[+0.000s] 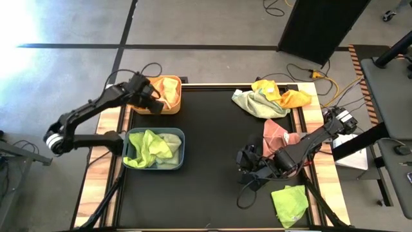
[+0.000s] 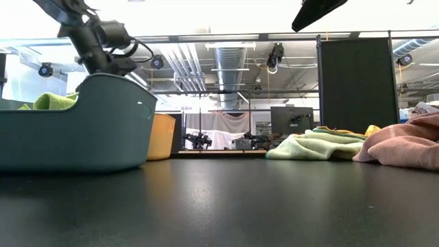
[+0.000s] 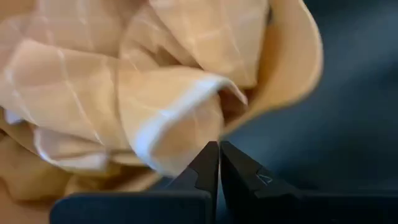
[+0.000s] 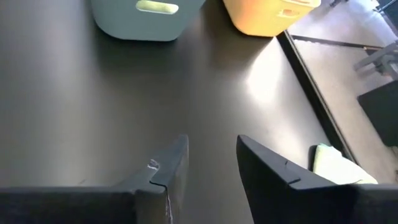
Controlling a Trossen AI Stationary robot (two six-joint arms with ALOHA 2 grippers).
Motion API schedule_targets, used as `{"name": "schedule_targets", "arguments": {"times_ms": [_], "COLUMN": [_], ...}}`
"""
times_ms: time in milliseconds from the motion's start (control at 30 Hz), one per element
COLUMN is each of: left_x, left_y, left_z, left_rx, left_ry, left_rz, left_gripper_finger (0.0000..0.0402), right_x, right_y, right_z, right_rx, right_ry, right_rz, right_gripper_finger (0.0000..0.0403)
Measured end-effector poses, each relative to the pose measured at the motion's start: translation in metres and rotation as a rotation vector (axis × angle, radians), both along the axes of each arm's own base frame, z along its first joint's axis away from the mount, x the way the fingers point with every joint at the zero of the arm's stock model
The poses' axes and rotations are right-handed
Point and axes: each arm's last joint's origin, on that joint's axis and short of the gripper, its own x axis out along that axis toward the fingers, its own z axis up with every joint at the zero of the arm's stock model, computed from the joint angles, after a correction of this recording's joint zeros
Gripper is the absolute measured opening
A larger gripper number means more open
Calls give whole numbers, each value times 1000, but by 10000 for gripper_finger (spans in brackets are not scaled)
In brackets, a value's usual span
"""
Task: Sort microfiber towel by color & place in baskets
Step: Put the orange towel into the yellow bin
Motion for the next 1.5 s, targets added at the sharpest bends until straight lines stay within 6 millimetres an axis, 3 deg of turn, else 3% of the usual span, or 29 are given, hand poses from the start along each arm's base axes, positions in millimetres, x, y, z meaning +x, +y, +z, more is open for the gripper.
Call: {"name": "schedule_targets", "arguments": {"times_ms": [100,200,333,500,633,833,1067,1267,1500], "left_x": [1,2,8,21,33,49,55,51,37], "left_y": [-7,-5,17,57,78,99,107,103,84], "left_z": [-4,-24,-46,-51,-62,-87,-113,-101,-51], "left_rx": [2,-34,10,115,94,92,55,79,166], "left_ry": [-11,20,20,-65,-45,-68,-44,-47,-83], "left_rz": [-21,-2,88,157,170,196,210,226,187], "left_gripper_finger": [0,0,0,0,0,0,0,6,75], "right_x": [2,4,6,9,8,8,7,7,7], "right_y": [-4,-8,-13,-18,-16,-15,-15,-14,-15], "right_z": [0,0,0,0,0,0,-2,-2,-2], "right_rx": [-8,-18,-35,-36,-6,3,25,29,4], "right_ry": [2,9,21,20,9,4,19,20,6], "right_rz": [-10,-15,-13,-27,-40,-45,-35,-33,-47], "right_gripper_finger": [129,135,145,154,158,147,132,130,157]}}
